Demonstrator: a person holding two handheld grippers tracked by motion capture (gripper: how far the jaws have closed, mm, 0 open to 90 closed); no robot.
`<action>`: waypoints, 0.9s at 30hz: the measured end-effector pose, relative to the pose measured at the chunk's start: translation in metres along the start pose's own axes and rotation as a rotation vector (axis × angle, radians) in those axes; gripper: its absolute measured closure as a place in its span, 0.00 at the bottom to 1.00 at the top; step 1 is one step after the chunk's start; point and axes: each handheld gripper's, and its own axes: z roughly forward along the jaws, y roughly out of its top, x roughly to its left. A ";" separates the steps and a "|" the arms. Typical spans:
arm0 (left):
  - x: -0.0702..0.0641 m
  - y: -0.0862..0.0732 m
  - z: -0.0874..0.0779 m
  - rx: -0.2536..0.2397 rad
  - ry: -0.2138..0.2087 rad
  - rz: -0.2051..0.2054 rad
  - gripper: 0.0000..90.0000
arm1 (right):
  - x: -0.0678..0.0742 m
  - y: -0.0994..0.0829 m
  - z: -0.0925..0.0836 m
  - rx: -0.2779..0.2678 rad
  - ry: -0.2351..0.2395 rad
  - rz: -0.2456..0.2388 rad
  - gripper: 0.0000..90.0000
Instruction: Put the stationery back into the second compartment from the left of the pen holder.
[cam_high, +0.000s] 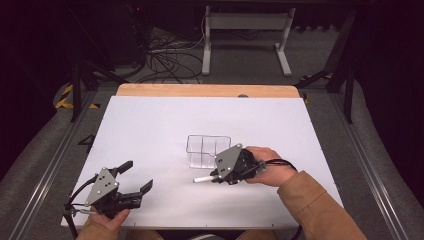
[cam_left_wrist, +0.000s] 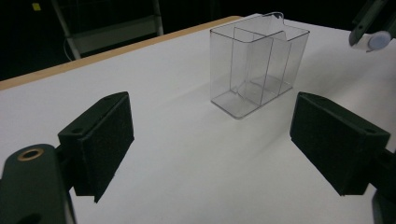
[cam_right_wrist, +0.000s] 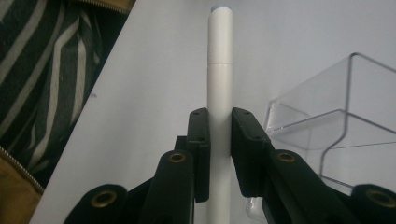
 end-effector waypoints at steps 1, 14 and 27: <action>0.000 0.000 0.000 0.000 0.000 -0.001 0.16 | 0.000 0.001 -0.006 -0.030 -0.003 0.016 0.87; 0.000 0.001 0.002 -0.001 -0.003 -0.002 0.16 | 0.002 0.007 -0.031 -0.170 -0.113 0.104 0.87; 0.001 0.001 0.002 0.003 -0.003 0.003 0.16 | -0.004 0.002 -0.044 -0.264 -0.212 0.242 0.87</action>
